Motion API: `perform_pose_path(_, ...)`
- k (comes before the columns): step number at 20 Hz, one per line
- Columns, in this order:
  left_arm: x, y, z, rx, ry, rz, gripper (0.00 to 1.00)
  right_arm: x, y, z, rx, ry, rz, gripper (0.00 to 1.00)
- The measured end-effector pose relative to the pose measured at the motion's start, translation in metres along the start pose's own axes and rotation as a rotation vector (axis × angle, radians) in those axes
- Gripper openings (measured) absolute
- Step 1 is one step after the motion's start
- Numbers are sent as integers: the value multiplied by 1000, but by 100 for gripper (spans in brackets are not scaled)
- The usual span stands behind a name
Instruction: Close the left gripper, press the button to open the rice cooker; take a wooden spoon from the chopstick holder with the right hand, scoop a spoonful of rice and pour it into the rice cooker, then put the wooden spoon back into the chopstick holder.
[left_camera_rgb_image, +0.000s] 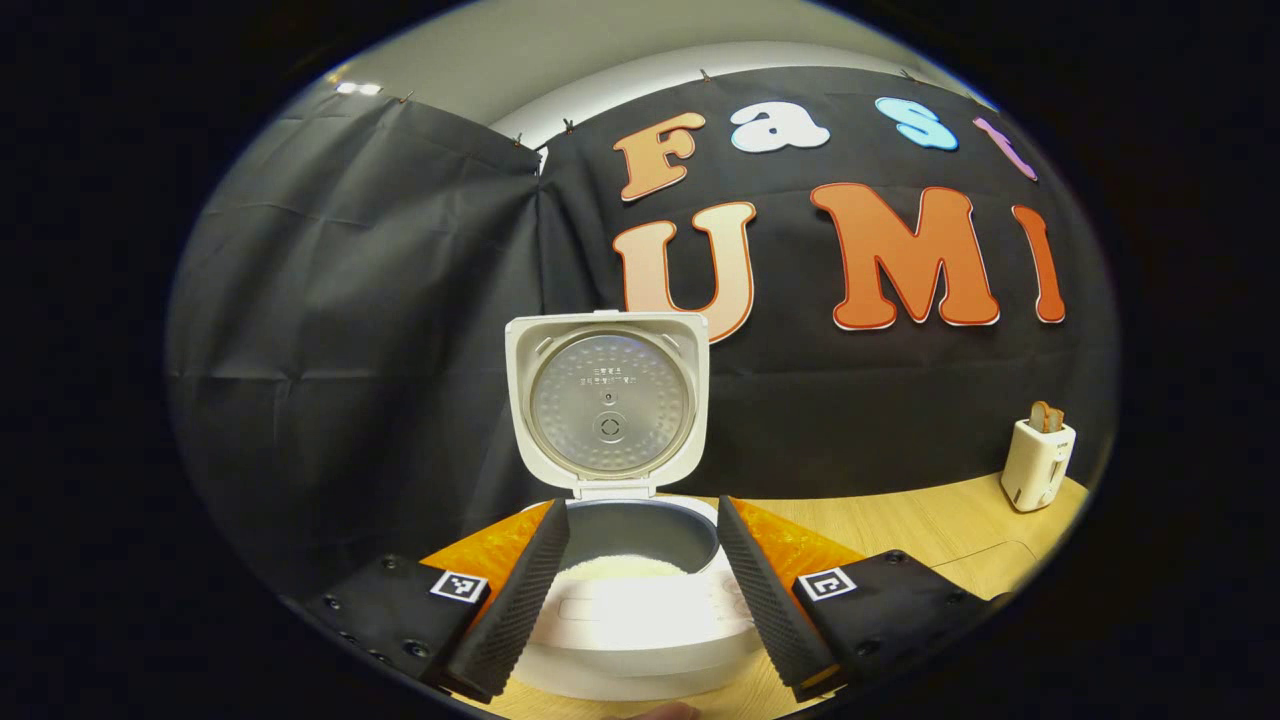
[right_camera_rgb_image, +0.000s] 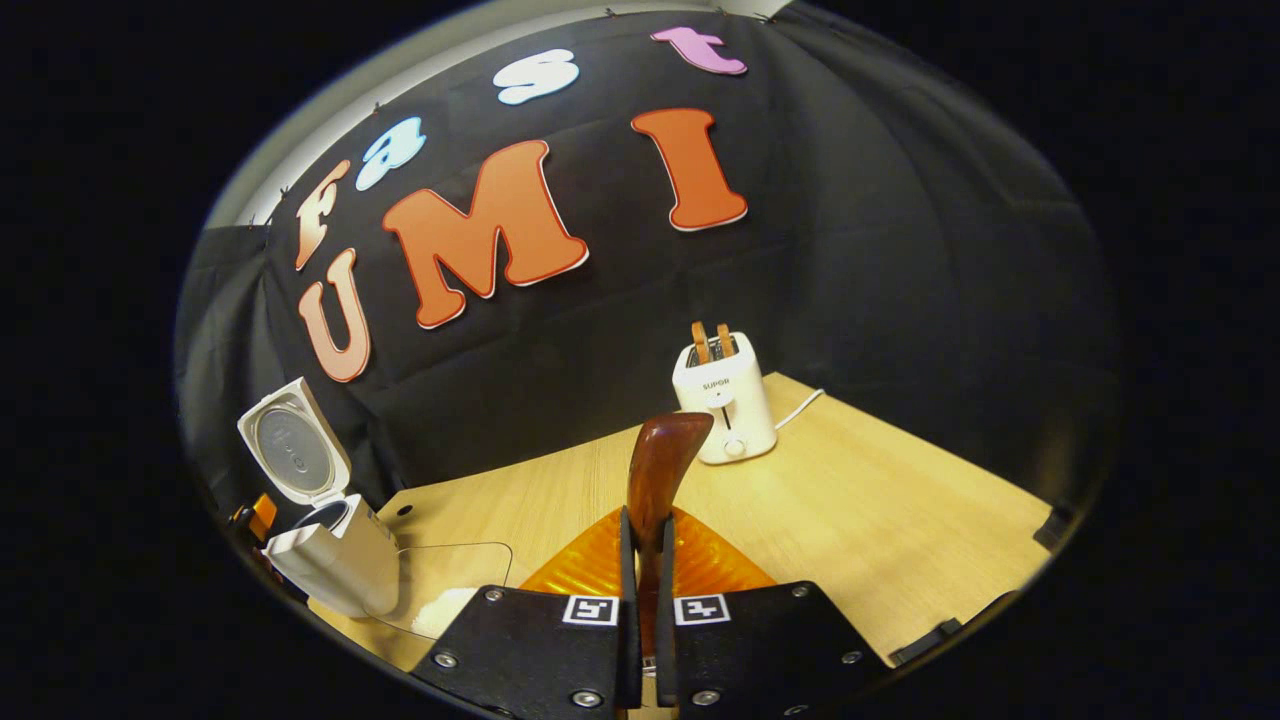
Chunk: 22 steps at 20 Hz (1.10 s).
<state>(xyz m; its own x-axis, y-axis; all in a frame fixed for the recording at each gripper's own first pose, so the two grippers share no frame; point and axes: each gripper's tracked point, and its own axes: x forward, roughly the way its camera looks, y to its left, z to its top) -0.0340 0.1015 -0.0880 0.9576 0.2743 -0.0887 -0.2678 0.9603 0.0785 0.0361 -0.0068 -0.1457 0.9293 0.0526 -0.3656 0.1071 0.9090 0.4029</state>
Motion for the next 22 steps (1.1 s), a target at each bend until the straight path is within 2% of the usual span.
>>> perform_pose_path(4, 3, -6, 3, -4, 24, 4, 96, 9, -5, -15, 4, 41, -8, 6)
perform_pose_path(6, 10, -8, 7, -39, 27, 2, 96, 11, -10, -17, 21, 43, -16, 6)
perform_pose_path(8, 17, -22, 9, -79, 46, -56, 96, 8, -11, -26, 15, 69, -4, 6)
perform_pose_path(10, 24, -20, 14, -83, 45, -64, 96, 9, -12, -23, 10, 51, 4, 6)
perform_pose_path(12, 32, -18, 26, -70, 31, -59, 96, 9, -11, -24, -8, 55, 20, 10)
perform_pose_path(15, 47, -15, 48, -121, 24, -82, 96, 11, -34, -32, -85, 101, -40, 18)
perform_pose_path(20, 79, 11, 95, -133, -22, -46, 97, 7, -36, -27, -116, 104, -23, 27)
perform_pose_path(22, 90, 21, 109, -141, -12, -30, 97, 10, -40, -21, -124, 96, -31, 36)
